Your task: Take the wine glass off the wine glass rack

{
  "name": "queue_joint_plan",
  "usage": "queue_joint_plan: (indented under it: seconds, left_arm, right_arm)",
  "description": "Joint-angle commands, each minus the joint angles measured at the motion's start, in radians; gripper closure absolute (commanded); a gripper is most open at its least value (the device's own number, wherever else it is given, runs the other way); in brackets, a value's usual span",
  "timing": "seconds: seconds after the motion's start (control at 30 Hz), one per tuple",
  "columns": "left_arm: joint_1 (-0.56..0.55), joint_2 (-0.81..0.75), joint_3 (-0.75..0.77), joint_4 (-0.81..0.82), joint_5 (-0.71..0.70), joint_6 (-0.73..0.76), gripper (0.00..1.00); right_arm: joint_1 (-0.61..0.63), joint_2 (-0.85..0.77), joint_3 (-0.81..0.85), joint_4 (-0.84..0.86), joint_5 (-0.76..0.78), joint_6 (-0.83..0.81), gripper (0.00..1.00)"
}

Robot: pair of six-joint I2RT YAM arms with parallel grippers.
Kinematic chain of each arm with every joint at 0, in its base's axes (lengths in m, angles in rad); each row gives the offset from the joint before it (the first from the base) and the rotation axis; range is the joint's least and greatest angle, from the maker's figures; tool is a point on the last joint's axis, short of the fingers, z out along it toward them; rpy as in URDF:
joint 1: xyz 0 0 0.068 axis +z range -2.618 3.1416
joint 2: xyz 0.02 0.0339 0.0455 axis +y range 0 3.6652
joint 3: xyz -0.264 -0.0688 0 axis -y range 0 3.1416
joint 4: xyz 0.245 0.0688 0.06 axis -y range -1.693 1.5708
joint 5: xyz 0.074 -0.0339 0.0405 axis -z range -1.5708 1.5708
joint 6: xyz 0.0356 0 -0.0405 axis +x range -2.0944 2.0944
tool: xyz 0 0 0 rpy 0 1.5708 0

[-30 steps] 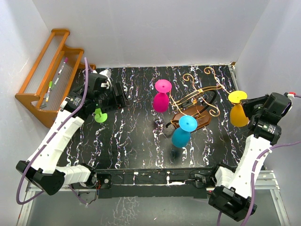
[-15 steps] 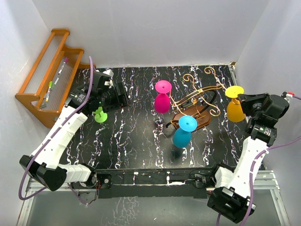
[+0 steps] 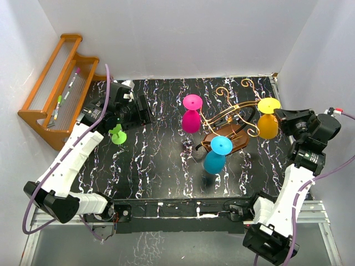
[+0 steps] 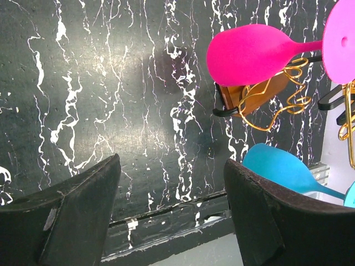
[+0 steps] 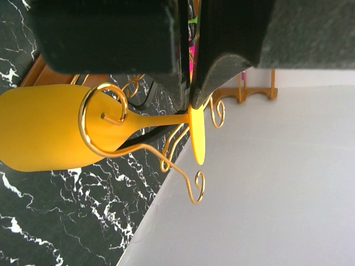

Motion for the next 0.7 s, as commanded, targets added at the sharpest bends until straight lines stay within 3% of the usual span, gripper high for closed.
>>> queue_joint_plan:
  seconds: [0.0,0.23,0.47,0.67]
  left_arm:
    - [-0.012,0.0,0.042,-0.005,0.005,0.009,0.27]
    - [-0.027,0.005,0.065,-0.015,-0.002,0.011,0.27]
    - [-0.04,0.015,0.092,-0.024,-0.006,0.012,0.27]
    - [-0.057,0.016,0.109,-0.034,-0.013,0.012,0.27]
  right_arm:
    - [-0.003,-0.054,0.059,-0.059,-0.048,-0.011,0.92]
    - [-0.003,-0.119,0.141,-0.273,-0.004,-0.081,0.92]
    - [-0.002,-0.194,0.285,-0.552,0.157,-0.147,0.92]
    - [-0.003,-0.187,0.439,-0.664,0.217,-0.202,0.92]
